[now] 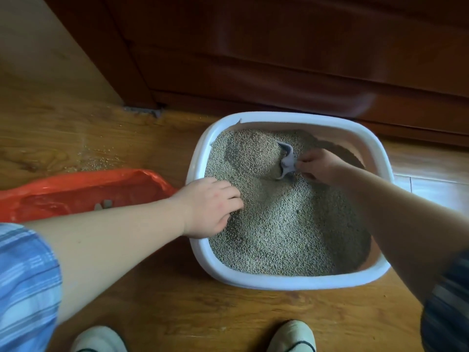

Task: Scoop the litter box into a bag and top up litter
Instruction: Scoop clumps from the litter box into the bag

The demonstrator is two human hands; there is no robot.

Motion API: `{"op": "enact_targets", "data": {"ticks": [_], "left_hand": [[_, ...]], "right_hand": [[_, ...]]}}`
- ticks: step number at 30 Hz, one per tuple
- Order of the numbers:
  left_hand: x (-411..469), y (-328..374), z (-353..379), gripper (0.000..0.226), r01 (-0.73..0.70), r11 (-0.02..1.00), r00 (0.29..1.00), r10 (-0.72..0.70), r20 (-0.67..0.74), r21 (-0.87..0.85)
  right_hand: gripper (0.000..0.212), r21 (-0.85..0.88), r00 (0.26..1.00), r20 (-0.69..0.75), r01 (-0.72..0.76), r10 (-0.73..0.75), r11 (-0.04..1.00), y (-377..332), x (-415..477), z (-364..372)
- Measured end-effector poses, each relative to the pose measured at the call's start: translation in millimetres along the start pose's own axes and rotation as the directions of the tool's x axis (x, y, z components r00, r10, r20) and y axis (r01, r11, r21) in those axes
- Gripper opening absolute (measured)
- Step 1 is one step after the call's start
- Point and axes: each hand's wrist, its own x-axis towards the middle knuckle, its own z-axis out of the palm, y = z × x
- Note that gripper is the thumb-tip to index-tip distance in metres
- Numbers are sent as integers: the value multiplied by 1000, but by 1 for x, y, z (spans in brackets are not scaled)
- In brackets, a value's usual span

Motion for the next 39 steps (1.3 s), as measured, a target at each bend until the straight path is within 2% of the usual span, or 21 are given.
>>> {"op": "enact_targets", "data": {"ticks": [5,11,14,17,22,24,29,34,39], "left_hand": [[1,0,0,36,-5,1000,1000,4,18,24],[2,2,-4,37,0,998,999,-3,39,66],[2,2,-5,34,-14,995,999,10,39,97],[1,3,-6,33,-30,990,998,23,51,139],[-5,5,-14,31,-63,974,997,50,64,219],[-12,2,-16,31,-86,963,994,65,90,254],[-22,-2,-25,45,-121,959,984,81,161,256],[-18,4,-25,31,-95,950,972,23,235,298],[-17,4,-27,27,-85,949,970,10,242,303]], "right_hand": [[29,232,997,63,25,-40,972,10,-18,-4],[38,367,988,141,0,-56,930,16,-55,-3],[31,384,988,147,-8,-53,923,21,-74,3],[35,401,995,94,-2,-39,916,21,-91,13],[32,381,999,16,33,-43,924,12,-110,31],[30,343,999,31,28,-41,939,10,-115,32],[29,331,999,23,26,-36,943,5,-119,23],[30,284,998,27,43,-53,958,3,-119,17],[28,302,997,62,18,-38,953,8,-115,21]]}}
